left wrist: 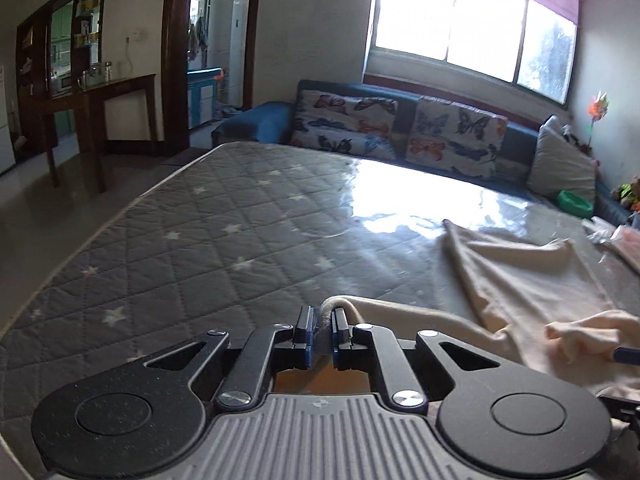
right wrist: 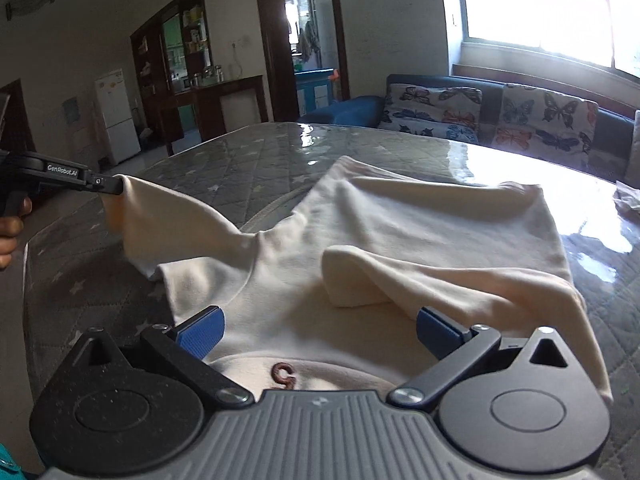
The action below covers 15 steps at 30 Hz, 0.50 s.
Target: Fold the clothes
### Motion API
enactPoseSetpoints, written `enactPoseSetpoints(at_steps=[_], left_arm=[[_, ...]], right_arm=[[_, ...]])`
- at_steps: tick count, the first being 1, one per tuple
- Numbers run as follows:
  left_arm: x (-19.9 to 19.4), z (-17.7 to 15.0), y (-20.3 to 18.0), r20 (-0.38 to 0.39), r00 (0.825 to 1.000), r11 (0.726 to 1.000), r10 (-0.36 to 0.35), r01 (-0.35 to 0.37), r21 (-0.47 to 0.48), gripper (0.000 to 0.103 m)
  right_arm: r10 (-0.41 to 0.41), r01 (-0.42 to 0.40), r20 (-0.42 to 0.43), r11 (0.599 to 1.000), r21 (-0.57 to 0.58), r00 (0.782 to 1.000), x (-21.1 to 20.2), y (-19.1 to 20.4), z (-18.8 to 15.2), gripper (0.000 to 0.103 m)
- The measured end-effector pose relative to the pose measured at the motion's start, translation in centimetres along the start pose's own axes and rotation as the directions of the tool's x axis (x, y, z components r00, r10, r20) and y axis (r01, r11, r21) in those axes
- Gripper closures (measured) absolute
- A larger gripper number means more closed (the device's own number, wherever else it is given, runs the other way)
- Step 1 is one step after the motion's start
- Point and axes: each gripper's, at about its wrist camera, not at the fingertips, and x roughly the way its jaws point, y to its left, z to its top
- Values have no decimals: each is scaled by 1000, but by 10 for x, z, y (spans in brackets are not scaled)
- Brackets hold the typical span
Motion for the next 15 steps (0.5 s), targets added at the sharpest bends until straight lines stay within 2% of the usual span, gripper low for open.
enactPoseSetpoints(at_steps=[8,10,13,15], left_arm=[[26,-2,11,-43,996,995,78,-76,63,88],[33,0,14,-51,994,993,102,-98,70,81],[41,5,24,-56,986,986,158,-155,57,81],[40,6,36,-70,984,986,166,-165,20,79]], right_arm=[[-8,6,-76,999,-32,997,20,9,-11,0],[-9,7,-78,999,-33,997,20,8,-11,0],[-10,7,-76,999,-34,997,20,8,-12,0],[-11,9,-76,999,-37,997,19,8,-12,0]])
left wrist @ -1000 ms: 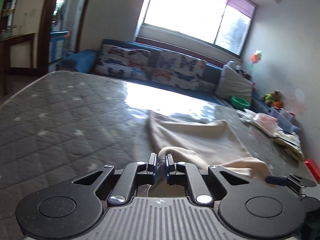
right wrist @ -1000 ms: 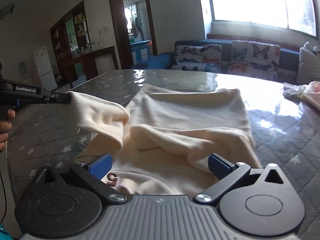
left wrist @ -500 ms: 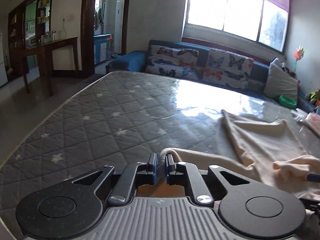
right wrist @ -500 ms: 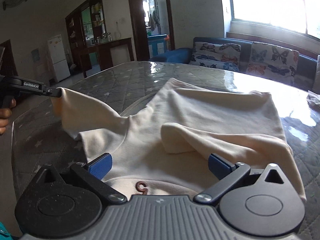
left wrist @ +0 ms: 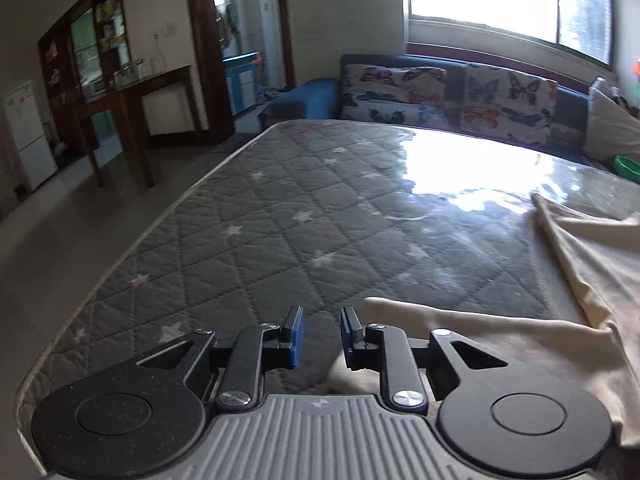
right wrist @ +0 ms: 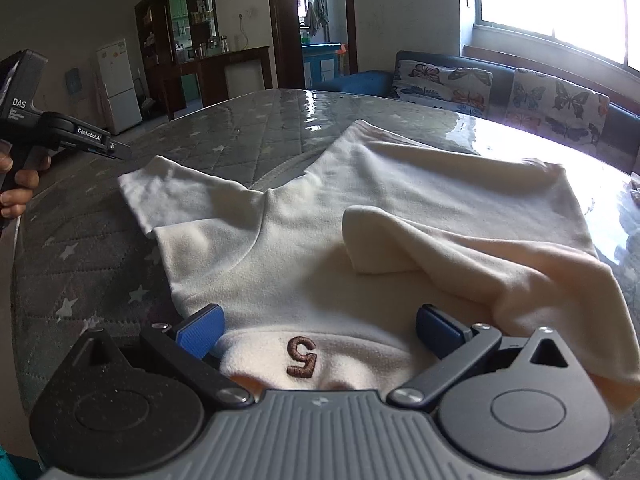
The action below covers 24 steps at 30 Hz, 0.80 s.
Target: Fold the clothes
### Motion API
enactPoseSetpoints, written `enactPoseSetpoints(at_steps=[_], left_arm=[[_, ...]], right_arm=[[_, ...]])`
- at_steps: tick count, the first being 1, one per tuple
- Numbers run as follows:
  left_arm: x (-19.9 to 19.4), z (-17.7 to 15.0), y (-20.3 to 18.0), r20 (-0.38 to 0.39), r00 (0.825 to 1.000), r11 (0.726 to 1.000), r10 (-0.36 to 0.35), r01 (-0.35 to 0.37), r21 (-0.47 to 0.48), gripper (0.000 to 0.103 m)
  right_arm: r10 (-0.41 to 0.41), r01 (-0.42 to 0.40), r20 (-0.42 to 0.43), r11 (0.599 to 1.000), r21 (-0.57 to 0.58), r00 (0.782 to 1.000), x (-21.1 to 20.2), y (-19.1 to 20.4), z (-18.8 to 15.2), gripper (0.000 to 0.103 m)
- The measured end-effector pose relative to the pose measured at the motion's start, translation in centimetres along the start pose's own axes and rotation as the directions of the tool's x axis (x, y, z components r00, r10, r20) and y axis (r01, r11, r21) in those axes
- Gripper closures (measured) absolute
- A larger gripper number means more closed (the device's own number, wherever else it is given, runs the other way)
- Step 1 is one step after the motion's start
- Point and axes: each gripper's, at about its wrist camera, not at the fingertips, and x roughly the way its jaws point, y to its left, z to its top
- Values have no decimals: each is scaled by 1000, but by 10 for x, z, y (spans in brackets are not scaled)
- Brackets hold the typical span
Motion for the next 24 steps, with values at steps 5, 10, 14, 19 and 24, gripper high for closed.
enactPoseSetpoints(at_steps=[5,10,14,19,24], left_arm=[[-16,-14,10,-9,996,995,-89,89,-53,55],[-14,-22,-6,-5,997,997,-80,80,-10,52],[1,-25,-16,-36,999,998,21,-19,53,52],[-5,-24,-8,-30,1000,1000,7,-6,18,52],[-26,-18,-13,10,996,996,-90,90,-17,40]], right_arm=[[-2,2,0,1000,-3,1000,0,1,0,0],[-5,5,-1,1000,-7,1000,0,3,0,0],[-6,6,-2,1000,-8,1000,0,3,0,0],[1,-2,-22,1000,-27,1000,-4,2,9,0],[-28,30,29,998,-54,999,-14,-2,23,0]])
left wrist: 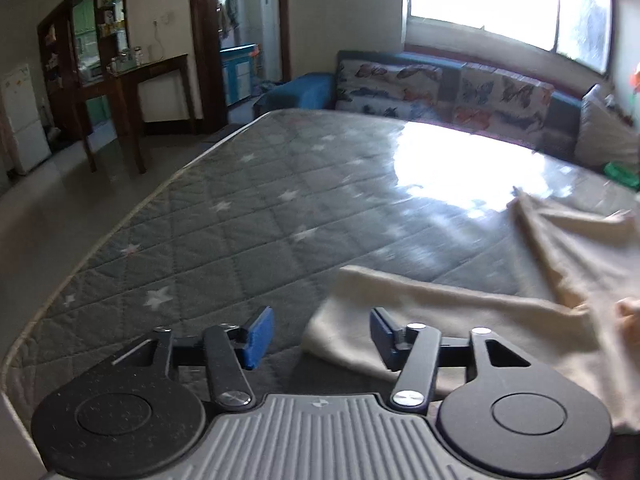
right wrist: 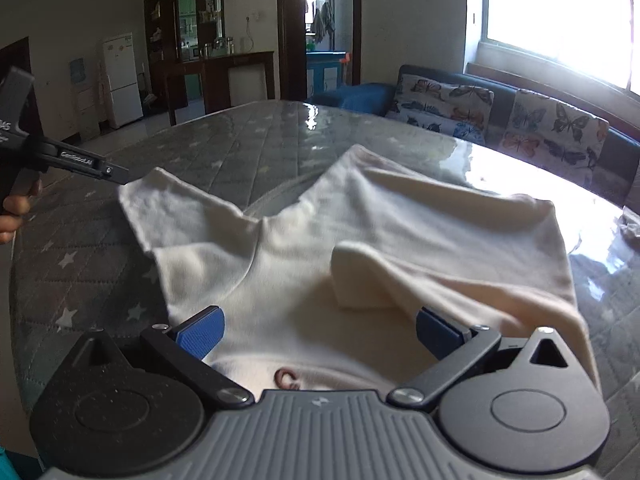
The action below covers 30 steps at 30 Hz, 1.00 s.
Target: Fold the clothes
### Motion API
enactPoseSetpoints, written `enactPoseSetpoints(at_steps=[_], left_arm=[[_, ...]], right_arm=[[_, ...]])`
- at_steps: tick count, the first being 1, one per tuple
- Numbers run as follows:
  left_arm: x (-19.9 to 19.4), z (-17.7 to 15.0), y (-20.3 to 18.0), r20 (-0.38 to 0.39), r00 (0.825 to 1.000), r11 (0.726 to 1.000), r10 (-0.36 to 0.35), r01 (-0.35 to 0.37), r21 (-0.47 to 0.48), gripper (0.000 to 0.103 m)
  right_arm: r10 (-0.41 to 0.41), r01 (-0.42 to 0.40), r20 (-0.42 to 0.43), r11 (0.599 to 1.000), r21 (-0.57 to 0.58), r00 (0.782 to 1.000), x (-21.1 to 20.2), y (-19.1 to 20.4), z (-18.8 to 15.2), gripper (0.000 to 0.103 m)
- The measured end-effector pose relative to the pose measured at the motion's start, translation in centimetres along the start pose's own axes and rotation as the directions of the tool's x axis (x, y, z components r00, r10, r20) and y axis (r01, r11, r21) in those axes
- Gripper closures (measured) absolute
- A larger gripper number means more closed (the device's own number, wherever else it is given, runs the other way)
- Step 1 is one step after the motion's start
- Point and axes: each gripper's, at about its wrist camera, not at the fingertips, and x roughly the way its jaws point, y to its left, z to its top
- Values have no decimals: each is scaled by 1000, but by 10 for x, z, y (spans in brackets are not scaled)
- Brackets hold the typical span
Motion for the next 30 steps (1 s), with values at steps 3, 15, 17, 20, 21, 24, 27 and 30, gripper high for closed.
enactPoseSetpoints(at_steps=[3,15,17,20,21,24,27,30], left_arm=[[-11,2,-19,20,994,995,-104,103,12,33],[-24,-13,-139,-65,882,864,-467,471,180,29],[-21,-18,-154,-90,864,842,-495,503,198,29],[-17,-29,-173,-126,844,817,-522,537,213,32],[-15,-32,-176,-136,841,814,-524,541,213,35],[-11,-42,-180,-165,835,808,-525,550,214,43],[-11,-48,-178,-166,835,805,-524,550,224,43],[-14,-50,-178,-155,838,802,-523,545,244,43]], right_arm=[[-29,29,17,999,23,999,1,-9,6,1],[-152,151,8,986,66,988,0,-41,16,30],[-143,142,7,987,78,990,-2,-45,16,38],[-120,120,0,990,70,993,-3,-43,13,51],[-107,107,6,993,58,994,-4,-41,13,57],[-61,61,15,998,23,998,-5,-32,14,69],[6,-6,-6,1000,-3,1000,1,-24,18,70],[44,-45,-42,999,-26,998,13,-17,21,70]])
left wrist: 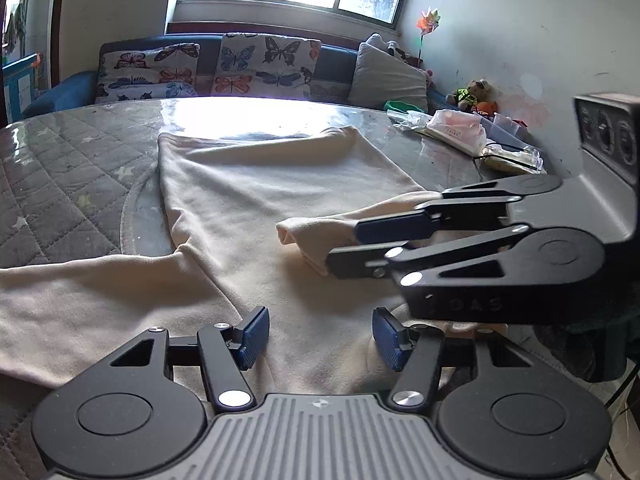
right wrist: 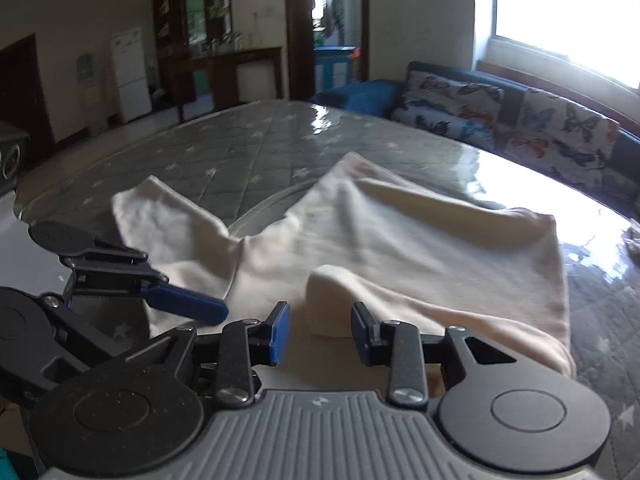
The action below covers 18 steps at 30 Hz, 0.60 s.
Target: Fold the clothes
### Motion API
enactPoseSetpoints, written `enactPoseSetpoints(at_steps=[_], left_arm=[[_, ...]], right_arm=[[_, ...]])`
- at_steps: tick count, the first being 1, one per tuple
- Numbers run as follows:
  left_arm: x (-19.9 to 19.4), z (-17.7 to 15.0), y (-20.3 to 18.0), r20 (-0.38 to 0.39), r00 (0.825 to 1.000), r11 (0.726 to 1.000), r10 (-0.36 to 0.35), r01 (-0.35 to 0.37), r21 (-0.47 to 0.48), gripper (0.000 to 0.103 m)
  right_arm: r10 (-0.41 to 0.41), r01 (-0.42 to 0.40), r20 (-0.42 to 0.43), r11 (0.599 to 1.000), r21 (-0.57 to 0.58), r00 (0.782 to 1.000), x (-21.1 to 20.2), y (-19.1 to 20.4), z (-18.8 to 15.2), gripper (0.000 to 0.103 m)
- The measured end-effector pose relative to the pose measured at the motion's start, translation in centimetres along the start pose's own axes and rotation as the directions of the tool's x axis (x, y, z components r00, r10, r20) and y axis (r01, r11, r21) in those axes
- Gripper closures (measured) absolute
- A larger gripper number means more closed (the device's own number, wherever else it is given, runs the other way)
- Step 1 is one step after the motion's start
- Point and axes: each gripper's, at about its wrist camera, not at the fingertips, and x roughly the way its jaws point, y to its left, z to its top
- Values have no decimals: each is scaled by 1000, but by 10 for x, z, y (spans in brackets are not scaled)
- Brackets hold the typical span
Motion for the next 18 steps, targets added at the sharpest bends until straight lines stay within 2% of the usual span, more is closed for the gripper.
enactPoseSetpoints(at_steps=[6,8,9,10,13,18], left_arm=[[0,-3,-4,15,1000,1000,7,-8,26,40],[0,-3,-3,19,1000,1000,2,-2,22,39],[1,-4,-3,20,1000,1000,1,-1,24,37],[1,-4,-4,21,1000,1000,1,-2,28,36],[1,-5,-6,24,1000,999,2,-2,36,33],[1,-3,-7,17,1000,999,-2,1,38,31]], right_arm=[[5,-4,-46,1000,26,999,23,-4,-1,71],[-11,12,-42,1000,29,999,26,-4,-2,78],[-28,29,-38,999,31,999,25,-4,-2,88],[-46,47,-35,998,33,998,24,-3,-3,91],[-64,64,-2,995,72,998,17,-9,-3,97],[-121,108,92,986,129,988,-18,-23,1,97]])
